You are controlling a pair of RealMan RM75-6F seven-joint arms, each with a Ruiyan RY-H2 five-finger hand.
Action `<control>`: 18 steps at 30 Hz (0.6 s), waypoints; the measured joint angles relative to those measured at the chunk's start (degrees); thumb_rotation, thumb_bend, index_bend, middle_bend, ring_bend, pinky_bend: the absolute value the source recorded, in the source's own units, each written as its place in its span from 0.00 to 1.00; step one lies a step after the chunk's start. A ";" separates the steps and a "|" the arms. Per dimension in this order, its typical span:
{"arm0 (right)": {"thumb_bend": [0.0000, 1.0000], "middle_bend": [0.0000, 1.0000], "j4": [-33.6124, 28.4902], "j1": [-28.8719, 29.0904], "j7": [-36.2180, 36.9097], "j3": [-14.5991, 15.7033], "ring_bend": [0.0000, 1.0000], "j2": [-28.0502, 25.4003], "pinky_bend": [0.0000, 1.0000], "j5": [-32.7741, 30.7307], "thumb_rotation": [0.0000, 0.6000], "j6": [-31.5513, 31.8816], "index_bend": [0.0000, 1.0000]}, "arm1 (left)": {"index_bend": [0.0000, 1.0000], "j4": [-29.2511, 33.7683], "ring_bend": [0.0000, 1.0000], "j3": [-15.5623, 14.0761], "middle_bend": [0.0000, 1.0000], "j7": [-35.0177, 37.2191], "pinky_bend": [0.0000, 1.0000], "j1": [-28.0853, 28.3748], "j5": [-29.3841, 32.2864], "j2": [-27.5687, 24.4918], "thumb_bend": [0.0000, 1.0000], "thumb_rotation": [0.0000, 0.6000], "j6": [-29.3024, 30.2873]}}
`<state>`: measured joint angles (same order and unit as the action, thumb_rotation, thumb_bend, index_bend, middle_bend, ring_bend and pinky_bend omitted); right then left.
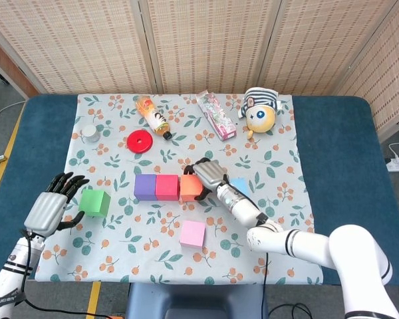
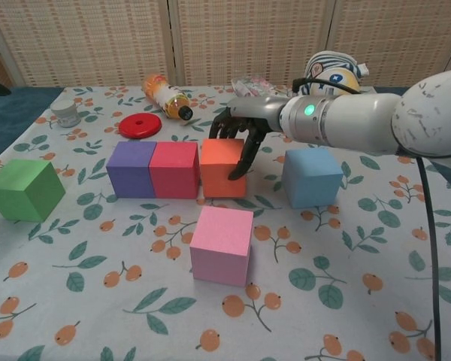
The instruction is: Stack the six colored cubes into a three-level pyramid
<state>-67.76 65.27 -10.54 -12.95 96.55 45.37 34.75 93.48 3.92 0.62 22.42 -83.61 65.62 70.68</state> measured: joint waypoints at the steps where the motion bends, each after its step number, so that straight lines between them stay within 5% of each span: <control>1: 0.08 0.32 0.13 0.06 -0.12 -0.01 0.20 0.16 0.13 -0.11 1.00 0.04 0.33 | 0.16 -0.04 0.00 -0.05 0.12 0.29 0.06 0.00 -0.08 -0.06 0.36 1.00 -0.07; 18: 0.08 0.32 2.33 0.61 -1.06 -0.26 0.20 2.16 0.13 -0.79 1.00 0.03 0.32 | 0.16 -0.96 0.00 -0.51 0.12 2.94 0.06 0.23 -1.00 -0.24 0.35 1.00 -1.03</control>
<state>-65.43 65.88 -11.61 -13.21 98.71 44.57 34.78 92.52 3.41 3.56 22.65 -84.61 65.38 69.64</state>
